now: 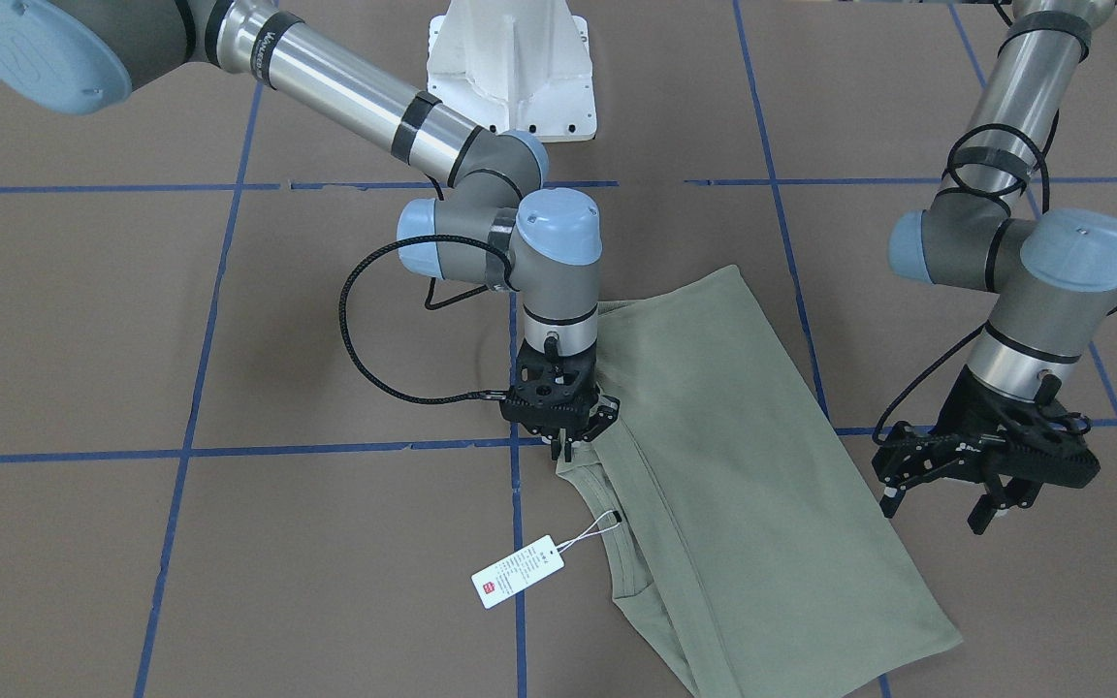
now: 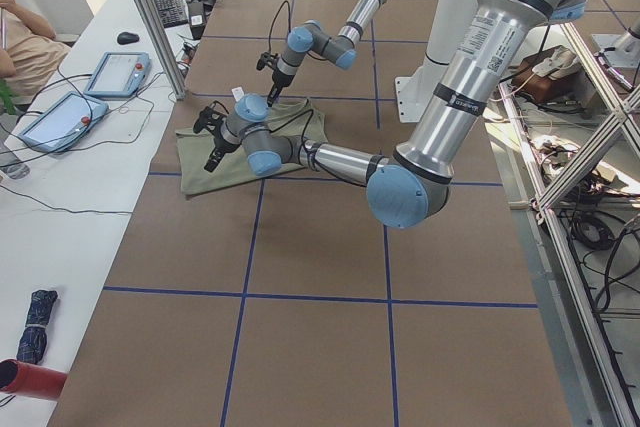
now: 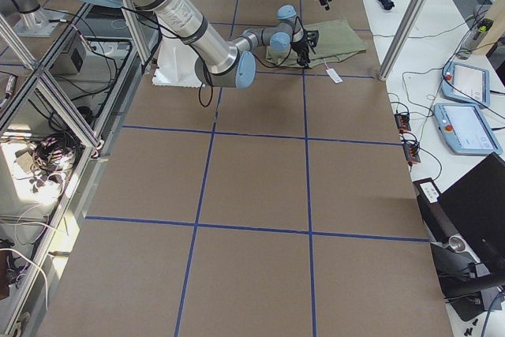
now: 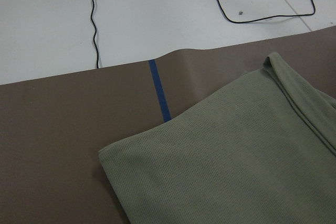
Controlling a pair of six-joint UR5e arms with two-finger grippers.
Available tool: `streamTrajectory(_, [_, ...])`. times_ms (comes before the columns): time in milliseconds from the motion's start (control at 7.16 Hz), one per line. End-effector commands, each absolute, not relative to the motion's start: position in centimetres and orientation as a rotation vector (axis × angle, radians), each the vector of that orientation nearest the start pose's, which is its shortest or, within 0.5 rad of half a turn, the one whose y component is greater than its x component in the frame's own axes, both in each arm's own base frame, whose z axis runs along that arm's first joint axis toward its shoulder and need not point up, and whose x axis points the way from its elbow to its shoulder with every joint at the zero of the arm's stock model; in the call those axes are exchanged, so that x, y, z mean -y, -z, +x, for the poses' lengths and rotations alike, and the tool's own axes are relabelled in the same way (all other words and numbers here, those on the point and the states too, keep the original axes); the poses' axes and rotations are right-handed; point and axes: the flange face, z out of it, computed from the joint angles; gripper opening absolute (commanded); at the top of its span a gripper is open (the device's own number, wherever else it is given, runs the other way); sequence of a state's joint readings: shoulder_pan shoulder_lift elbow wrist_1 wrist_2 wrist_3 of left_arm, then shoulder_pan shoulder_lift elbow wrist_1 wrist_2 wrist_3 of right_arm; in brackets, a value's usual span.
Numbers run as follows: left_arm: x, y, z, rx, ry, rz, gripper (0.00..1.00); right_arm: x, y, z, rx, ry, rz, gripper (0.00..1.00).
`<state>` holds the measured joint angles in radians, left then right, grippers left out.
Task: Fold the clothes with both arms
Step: 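Grasp the edge and drag the shirt toward the table center with the right gripper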
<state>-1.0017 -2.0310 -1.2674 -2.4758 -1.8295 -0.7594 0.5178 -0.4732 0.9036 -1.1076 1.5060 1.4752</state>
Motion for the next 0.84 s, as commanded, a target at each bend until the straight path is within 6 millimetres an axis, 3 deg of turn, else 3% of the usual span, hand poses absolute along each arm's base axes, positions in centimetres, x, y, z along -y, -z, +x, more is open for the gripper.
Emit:
streamTrajectory(0, [65.5, -44.1, 29.1, -0.834, 0.034, 0.688, 1.0, 55.5, -17.5, -69.0, 0.842, -0.424, 0.332, 0.0])
streamTrajectory(279, [65.5, -44.1, 29.2, -0.836, 0.032, 0.687, 1.0, 55.3, -14.3, -68.0, 0.89, -0.424, 0.334, 0.0])
streamTrajectory(419, [65.5, -44.0, 29.2, -0.837, 0.032, 0.688, 1.0, 53.9, -14.9, -65.9, 0.866, -0.421, 0.319, 0.0])
streamTrajectory(559, [65.5, -44.0, 29.3, -0.837, 0.031, 0.687, 1.0, 51.6, -17.0, -62.0, 0.849, -0.421, 0.312, 0.0])
streamTrajectory(698, [65.4, -43.9, 29.3, -0.838, 0.03, 0.688, 1.0, 47.9, -19.0, -58.6, 0.849, -0.403, 0.299, 0.0])
